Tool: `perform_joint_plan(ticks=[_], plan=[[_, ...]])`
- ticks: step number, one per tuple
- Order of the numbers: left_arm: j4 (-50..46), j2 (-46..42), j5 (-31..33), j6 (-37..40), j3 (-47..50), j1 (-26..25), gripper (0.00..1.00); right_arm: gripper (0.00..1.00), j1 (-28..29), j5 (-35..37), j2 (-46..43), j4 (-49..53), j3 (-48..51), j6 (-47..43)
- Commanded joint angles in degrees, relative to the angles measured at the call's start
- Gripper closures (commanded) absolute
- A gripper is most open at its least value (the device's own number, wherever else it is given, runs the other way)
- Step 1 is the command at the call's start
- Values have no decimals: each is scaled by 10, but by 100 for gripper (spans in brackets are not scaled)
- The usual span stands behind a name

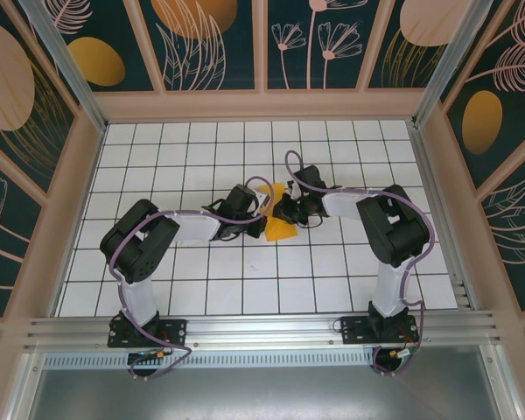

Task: Fold a paper plane with a square sheet of paper (fold left side to right side)
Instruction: Fold the triangle a second time at the center of the table.

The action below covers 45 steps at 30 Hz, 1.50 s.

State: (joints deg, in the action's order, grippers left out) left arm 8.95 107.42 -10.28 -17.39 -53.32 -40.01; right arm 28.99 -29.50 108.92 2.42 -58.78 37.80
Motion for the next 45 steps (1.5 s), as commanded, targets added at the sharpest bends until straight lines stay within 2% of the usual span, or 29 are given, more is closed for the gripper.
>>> perform_joint_plan(ticks=[1,17,23,26,30,35,45], plan=[[-15,26,4,9,-7,4,100,88,3,18,14,23,-9,-16],[-34,-8,6,3,-20,4,100,89,-2,41,29,19,43,-17],[-47,-71,15,-8,-16,4,79,89,-5,44,28,19,50,-19],[-43,-89,-12,-15,-6,4,77,89,-5,41,30,17,50,-17],[-5,-122,-92,-36,23,4,76,89,-5,42,28,18,50,-19],[54,-116,-164,-71,46,3,76,89,-4,41,27,18,48,-19],[82,-54,-202,-89,36,1,76,89,-4,40,27,20,47,-20]])
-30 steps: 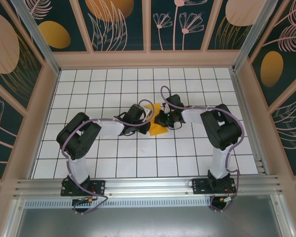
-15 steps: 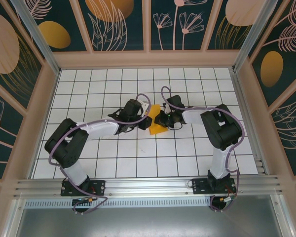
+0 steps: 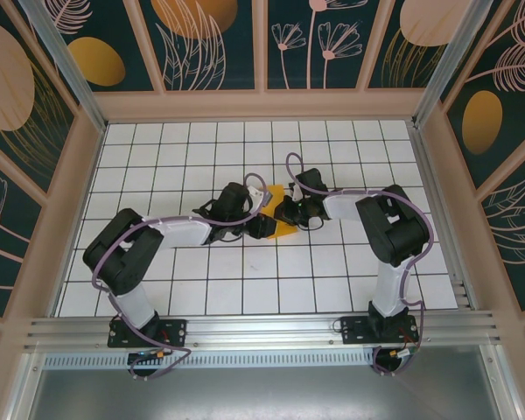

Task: Fold a paper plane with a square sheet of paper (fold left side to right side)
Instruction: Fold the triangle a second time at the center of the table.

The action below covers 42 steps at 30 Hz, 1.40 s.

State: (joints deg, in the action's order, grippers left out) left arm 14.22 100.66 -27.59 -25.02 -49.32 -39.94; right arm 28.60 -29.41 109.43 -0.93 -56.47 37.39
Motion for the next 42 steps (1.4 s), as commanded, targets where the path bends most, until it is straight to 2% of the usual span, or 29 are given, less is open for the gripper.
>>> perform_joint_plan(ticks=[1,22,27,35,42], plan=[[30,18,-30,-12,-5,-1,75,89,0,39,23,53,24,-16],[-15,77,5,4,4,-3,76,89,0,38,17,65,11,-22],[-16,83,-2,4,13,-6,77,89,-6,11,-1,55,-1,-28],[-14,90,0,-5,20,-18,83,99,-10,-2,-67,56,4,-28],[-18,93,9,-6,21,-21,85,100,11,-22,-65,25,36,-14]])
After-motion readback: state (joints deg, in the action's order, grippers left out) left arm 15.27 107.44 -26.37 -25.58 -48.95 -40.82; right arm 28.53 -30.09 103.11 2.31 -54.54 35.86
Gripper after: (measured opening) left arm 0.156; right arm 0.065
